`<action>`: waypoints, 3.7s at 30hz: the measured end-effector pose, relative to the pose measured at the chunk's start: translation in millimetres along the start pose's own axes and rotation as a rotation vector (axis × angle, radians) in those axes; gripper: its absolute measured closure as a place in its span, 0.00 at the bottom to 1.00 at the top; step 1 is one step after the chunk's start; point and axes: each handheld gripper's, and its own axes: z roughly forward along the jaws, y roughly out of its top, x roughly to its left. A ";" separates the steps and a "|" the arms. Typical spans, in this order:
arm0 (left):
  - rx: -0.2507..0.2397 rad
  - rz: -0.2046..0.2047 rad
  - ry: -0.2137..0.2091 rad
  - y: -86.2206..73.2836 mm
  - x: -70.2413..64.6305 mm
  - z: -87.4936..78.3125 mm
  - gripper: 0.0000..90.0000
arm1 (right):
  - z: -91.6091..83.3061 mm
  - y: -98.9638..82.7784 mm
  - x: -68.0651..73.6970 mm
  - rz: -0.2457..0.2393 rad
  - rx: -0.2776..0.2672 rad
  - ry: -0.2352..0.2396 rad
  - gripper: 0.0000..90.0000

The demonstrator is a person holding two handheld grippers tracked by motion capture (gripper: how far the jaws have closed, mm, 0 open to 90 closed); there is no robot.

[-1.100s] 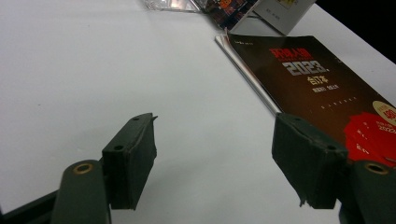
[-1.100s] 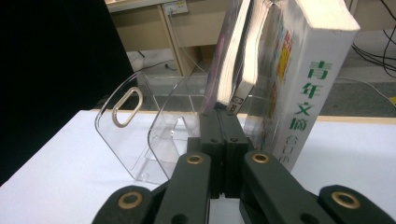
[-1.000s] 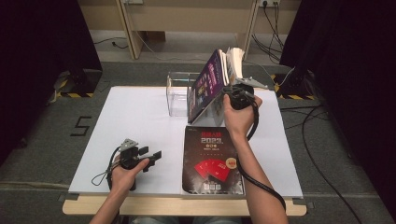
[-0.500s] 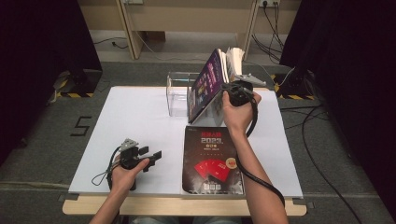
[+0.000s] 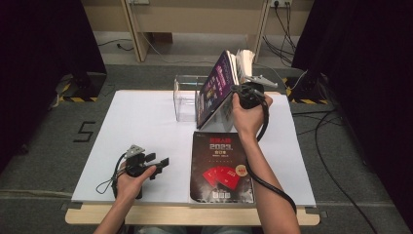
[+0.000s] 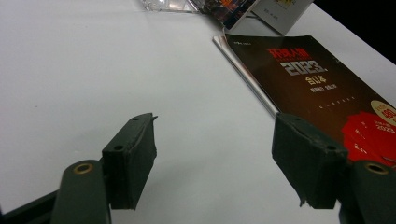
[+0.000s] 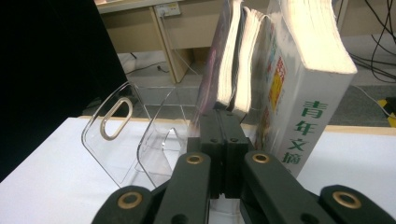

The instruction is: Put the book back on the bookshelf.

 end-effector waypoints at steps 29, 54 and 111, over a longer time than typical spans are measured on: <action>-0.002 0.008 -0.007 0.4 -3.5 0.7 0.33 | -20.0 -13.8 -1.4 -0.036 -0.058 0.032 0.82; 0.004 0.013 -0.019 0.3 -7.5 2.3 0.33 | -31.8 -43.0 -17.1 -0.058 0.036 0.046 0.77; 0.102 0.004 -0.112 16.8 -47.4 68.6 0.38 | 6.4 -159.5 -82.9 0.070 0.501 0.003 0.76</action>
